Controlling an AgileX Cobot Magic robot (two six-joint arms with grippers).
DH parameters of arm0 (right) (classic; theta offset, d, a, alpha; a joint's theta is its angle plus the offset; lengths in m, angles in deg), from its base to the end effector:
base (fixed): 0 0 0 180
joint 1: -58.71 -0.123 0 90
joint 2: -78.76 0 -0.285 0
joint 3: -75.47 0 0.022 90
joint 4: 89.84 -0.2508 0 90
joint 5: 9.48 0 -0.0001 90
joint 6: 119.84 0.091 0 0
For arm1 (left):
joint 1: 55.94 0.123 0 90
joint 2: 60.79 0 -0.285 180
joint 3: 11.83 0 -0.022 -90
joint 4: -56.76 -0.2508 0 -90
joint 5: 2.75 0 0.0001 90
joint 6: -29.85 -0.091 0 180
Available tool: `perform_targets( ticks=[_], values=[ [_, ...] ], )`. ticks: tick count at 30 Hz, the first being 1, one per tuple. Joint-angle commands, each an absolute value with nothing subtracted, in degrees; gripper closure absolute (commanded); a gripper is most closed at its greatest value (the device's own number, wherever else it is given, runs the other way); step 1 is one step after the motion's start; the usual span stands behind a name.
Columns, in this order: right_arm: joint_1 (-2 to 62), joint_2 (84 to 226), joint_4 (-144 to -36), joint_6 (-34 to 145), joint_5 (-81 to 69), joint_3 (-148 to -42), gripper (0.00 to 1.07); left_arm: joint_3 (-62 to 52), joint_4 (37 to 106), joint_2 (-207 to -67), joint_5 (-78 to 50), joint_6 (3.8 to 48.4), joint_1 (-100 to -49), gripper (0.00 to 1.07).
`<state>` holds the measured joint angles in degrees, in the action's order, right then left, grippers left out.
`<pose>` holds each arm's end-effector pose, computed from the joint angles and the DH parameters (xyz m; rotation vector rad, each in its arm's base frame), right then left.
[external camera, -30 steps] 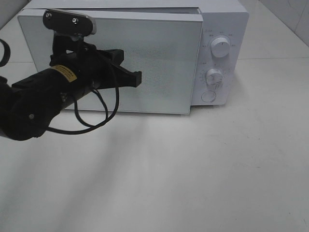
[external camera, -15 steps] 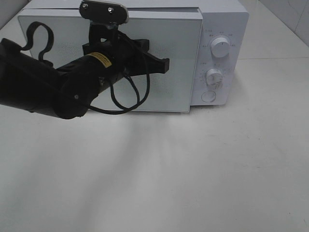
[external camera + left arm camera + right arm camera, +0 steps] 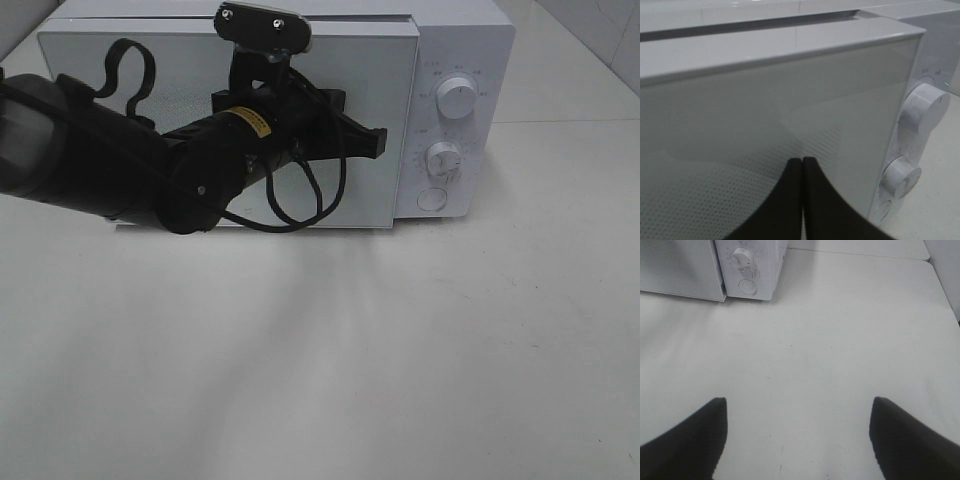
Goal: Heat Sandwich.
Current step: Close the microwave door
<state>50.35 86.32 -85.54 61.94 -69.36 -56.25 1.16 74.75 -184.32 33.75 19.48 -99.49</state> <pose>-0.0046 -0.0066 0.2801 -0.1126 2.0144 0.0230 0.3258 -0.2867 0.1760 0.4718 1.7237 -0.4403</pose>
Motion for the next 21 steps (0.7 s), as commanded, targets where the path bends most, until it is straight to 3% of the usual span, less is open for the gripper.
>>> perform_targets(
  ticks=[1, 6, 21],
  values=[
    [50.8, 84.8, -85.5, 61.6, -69.1, -56.2, 0.31, -2.2, 80.2, -185.6, 35.6, 16.8, -98.6, 1.07],
    [50.8, 84.8, -85.5, 61.6, -69.1, -56.2, 0.31, -6.0, 84.5, -187.4, 33.5, 12.3, -98.2, 1.07],
    [50.8, 84.8, -85.5, 61.6, -69.1, -56.2, 0.31, -8.0, 84.6, -188.2, 30.5, 12.4, -97.4, 1.07]
  ],
)
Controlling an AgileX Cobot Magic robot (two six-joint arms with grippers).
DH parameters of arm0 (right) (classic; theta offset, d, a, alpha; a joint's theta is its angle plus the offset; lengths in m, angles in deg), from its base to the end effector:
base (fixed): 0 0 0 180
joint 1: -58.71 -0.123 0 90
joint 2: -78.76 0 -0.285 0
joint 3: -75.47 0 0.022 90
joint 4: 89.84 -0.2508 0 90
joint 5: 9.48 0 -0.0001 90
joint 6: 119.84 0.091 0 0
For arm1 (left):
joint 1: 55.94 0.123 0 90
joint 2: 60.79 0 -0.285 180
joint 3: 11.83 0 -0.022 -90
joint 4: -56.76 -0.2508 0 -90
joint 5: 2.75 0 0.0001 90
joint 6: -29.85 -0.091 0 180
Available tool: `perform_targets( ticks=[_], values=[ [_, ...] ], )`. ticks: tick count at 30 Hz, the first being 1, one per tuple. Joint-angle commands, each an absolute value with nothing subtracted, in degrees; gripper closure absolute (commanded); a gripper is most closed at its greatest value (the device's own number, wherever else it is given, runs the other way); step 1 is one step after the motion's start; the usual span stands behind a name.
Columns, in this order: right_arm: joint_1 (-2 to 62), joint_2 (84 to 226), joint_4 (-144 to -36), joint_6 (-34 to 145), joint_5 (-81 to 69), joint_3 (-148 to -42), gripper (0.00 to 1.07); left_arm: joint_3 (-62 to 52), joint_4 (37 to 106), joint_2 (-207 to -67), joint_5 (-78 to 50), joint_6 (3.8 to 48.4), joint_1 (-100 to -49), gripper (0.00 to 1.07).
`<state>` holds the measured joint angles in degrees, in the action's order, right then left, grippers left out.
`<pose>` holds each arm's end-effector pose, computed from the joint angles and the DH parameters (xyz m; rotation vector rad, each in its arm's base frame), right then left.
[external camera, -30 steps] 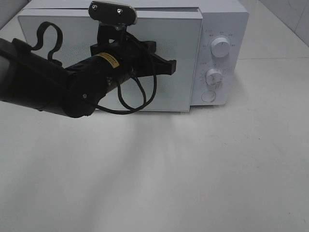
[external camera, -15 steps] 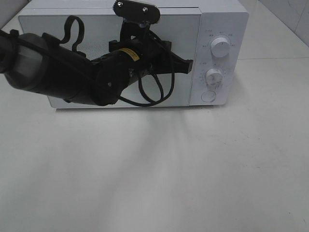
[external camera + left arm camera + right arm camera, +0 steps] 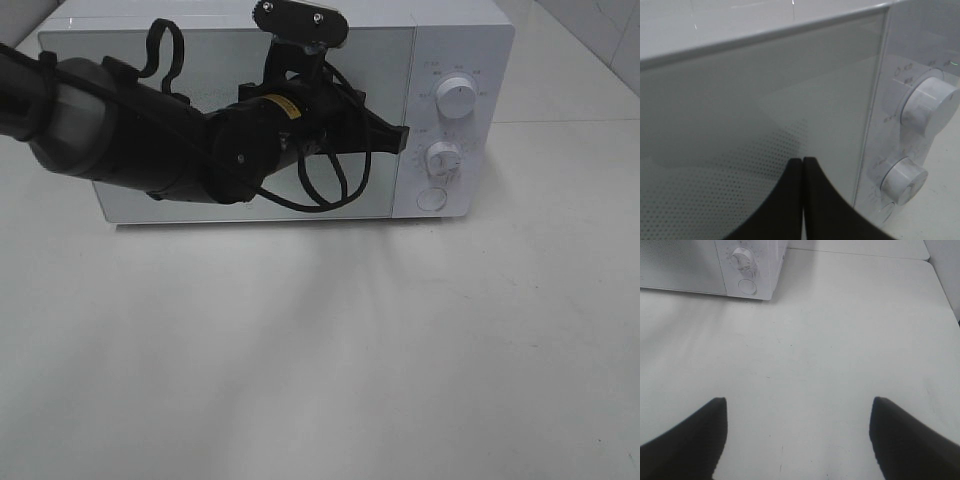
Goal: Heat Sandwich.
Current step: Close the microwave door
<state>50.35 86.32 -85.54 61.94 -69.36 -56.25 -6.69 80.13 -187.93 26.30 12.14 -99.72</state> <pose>-0.0046 -0.0066 0.2801 -0.1126 2.0144 0.0230 0.3432 -0.3046 0.1741 0.5147 1.7772 -0.3946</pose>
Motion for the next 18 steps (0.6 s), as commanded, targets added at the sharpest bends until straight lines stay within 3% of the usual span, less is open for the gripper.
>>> perform_targets(
  ticks=[1, 18],
  values=[
    [50.8, 84.8, -85.5, 61.6, -69.1, -56.2, 0.31, -8.0, 84.6, -188.2, 30.5, 12.4, -97.5, 1.07],
    [50.8, 84.8, -85.5, 61.6, -69.1, -56.2, 0.31, -2.8, 86.4, -183.3, 28.8, 12.3, -101.0, 1.07]
  ],
)
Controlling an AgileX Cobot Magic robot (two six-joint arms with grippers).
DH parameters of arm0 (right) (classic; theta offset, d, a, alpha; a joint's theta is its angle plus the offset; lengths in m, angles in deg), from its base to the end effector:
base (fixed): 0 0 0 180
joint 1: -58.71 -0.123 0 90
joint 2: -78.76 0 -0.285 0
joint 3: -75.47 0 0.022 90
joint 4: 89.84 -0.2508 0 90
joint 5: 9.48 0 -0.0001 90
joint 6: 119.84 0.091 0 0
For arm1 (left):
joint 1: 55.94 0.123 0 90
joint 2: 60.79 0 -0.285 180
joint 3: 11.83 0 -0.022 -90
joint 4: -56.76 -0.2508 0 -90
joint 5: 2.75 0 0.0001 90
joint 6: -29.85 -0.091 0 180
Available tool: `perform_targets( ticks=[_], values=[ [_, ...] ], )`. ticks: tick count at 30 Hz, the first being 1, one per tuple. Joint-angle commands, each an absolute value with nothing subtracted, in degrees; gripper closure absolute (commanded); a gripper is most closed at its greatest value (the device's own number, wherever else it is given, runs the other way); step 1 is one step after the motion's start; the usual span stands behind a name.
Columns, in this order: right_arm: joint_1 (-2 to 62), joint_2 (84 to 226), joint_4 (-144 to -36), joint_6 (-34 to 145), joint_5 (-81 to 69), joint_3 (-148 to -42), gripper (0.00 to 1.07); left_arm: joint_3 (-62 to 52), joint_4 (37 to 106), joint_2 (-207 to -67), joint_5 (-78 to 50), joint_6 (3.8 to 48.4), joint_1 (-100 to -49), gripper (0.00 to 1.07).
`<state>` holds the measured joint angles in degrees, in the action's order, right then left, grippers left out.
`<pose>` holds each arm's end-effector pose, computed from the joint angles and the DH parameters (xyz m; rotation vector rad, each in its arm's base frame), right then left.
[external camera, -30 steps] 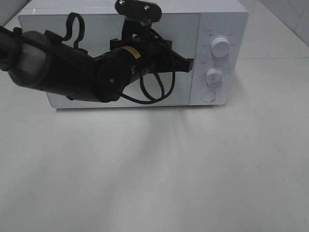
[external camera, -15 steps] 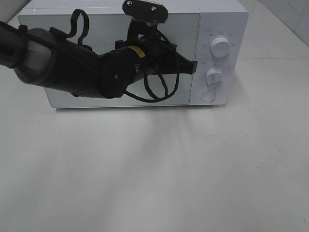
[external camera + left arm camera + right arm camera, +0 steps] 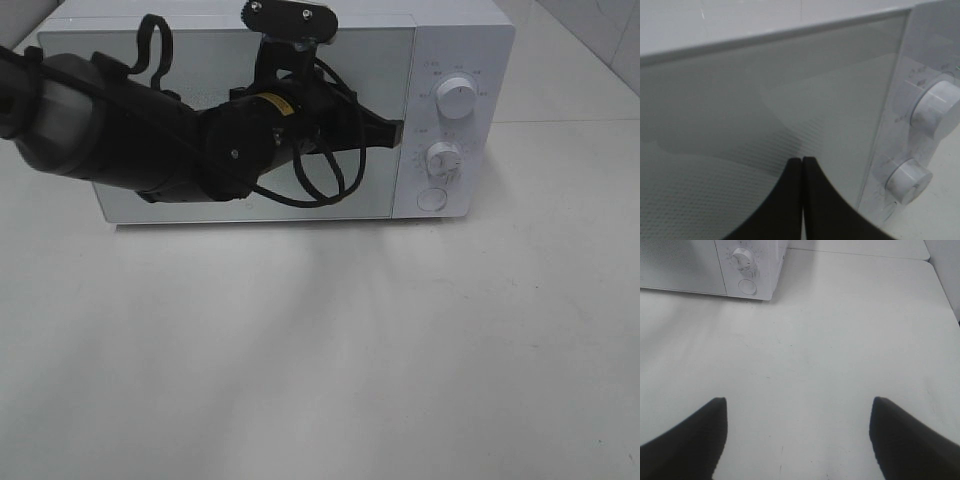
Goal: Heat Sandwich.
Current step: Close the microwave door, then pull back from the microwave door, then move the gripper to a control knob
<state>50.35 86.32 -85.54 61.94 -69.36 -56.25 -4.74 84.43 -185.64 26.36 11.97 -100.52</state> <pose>-0.0046 -0.0066 0.2801 -0.1126 2.0144 0.0230 0.3345 -0.3009 0.1816 0.4484 1.8028 -0.4163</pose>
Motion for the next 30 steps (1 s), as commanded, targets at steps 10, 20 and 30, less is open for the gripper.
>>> perform_targets(
  ticks=[10, 20, 30],
  values=[
    [50.8, 84.8, -85.5, 61.6, -69.1, -56.2, 0.31, 7.1, 86.4, -176.1, 28.0, 12.2, -104.0, 1.07],
    [50.8, 84.8, -85.6, 61.6, -69.1, -56.2, 0.31, 13.3, 86.3, -167.5, 10.7, 12.3, -104.2, 0.19],
    [50.8, 84.8, -85.6, 61.6, -69.1, -56.2, 0.31, 13.4, 78.1, -161.1, -11.7, 12.1, -104.0, 0.08]
  ],
)
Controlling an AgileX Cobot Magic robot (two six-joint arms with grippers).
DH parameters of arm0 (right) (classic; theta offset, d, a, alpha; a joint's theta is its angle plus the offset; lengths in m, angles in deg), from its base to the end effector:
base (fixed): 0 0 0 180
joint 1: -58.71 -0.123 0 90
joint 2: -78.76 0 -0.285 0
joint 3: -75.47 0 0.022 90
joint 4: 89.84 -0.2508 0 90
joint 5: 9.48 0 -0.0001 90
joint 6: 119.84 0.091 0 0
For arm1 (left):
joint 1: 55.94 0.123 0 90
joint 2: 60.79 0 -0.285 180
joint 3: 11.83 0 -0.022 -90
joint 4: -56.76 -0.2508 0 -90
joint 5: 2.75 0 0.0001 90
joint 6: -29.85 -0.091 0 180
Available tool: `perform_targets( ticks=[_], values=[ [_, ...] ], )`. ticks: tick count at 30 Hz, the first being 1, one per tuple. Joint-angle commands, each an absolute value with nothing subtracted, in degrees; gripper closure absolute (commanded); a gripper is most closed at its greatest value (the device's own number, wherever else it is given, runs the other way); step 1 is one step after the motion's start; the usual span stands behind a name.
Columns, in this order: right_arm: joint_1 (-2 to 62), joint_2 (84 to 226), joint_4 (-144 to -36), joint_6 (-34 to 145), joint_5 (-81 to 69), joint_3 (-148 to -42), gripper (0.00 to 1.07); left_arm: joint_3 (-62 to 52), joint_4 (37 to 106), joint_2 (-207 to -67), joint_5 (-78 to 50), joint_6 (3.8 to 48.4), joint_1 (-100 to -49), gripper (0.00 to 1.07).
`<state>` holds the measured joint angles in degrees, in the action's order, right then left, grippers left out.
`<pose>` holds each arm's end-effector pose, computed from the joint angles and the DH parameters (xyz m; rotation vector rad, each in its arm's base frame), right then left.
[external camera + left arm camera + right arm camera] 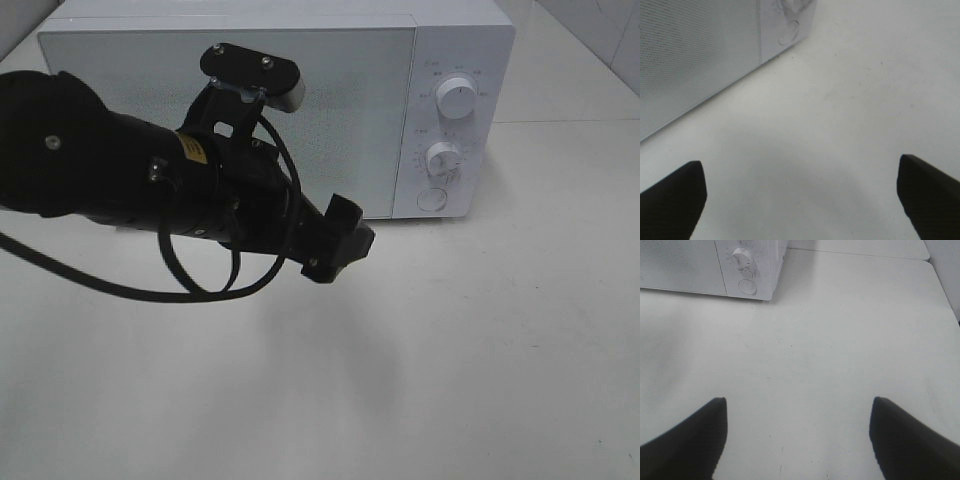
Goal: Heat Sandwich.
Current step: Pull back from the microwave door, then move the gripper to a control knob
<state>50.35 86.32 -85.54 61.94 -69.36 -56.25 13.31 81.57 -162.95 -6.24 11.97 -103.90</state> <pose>-0.0046 -0.0066 0.2801 -0.1126 2.0144 0.0230 0.2273 -0.2556 0.2080 0.8314 2.1803 -0.5223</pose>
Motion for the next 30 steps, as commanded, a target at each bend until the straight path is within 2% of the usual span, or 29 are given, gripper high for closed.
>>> perform_targets(
  ticks=[1, 6, 7, 10, 15, 19, 21, 23, 24, 25, 29, 30],
  values=[
    [50.8, 84.8, -85.6, 61.6, -69.1, -56.2, 0.31, 13.4, 78.1, -161.1, -11.7, 12.1, -104.0, 0.08],
    [50.8, 84.8, -85.6, 61.6, -69.1, -56.2, 0.31, 13.1, 76.0, -158.5, -22.2, 14.2, -102.8, 0.08],
    [50.8, 84.8, -85.6, 61.6, -69.1, -56.2, 0.31, 13.1, 76.0, -157.4, -25.9, 15.8, -100.9, 0.08],
    [50.8, 84.8, -85.6, 61.6, -69.1, -56.2, 0.31, 13.1, 75.8, -155.2, -33.1, 16.0, -96.1, 0.08],
    [50.8, 84.8, -85.6, 61.6, -69.1, -56.2, 0.31, 13.1, 75.7, -152.7, -36.6, 16.0, -92.2, 0.08],
    [50.8, 84.8, -85.6, 61.6, -69.1, -56.2, 0.31, 13.1, 74.5, -147.6, -40.7, 16.0, -82.6, 0.08],
    [50.8, 84.8, -85.6, 61.6, -69.1, -56.2, 0.31, 13.2, 74.2, -147.0, -41.3, 16.0, -81.2, 0.08],
    [50.8, 84.8, -85.6, 61.6, -69.1, -56.2, 0.31, 13.3, 73.7, -145.3, -42.5, 16.0, -77.7, 0.08],
    [50.8, 84.8, -85.6, 61.6, -69.1, -56.2, 0.31, 14.0, 73.1, -143.5, -43.4, 16.0, -74.2, 0.08],
    [50.8, 84.8, -85.6, 61.6, -69.1, -56.2, 0.31, 14.0, 73.1, -143.5, -43.4, 16.0, -74.2, 0.08],
    [50.8, 84.8, -85.6, 61.6, -69.1, -56.2, 0.31, 15.8, 72.5, -139.3, -45.6, 16.0, -66.8, 0.08],
    [50.8, 84.8, -85.6, 61.6, -69.1, -56.2, 0.31, 15.8, 72.5, -139.3, -45.6, 16.0, -66.8, 0.08]
  ],
)
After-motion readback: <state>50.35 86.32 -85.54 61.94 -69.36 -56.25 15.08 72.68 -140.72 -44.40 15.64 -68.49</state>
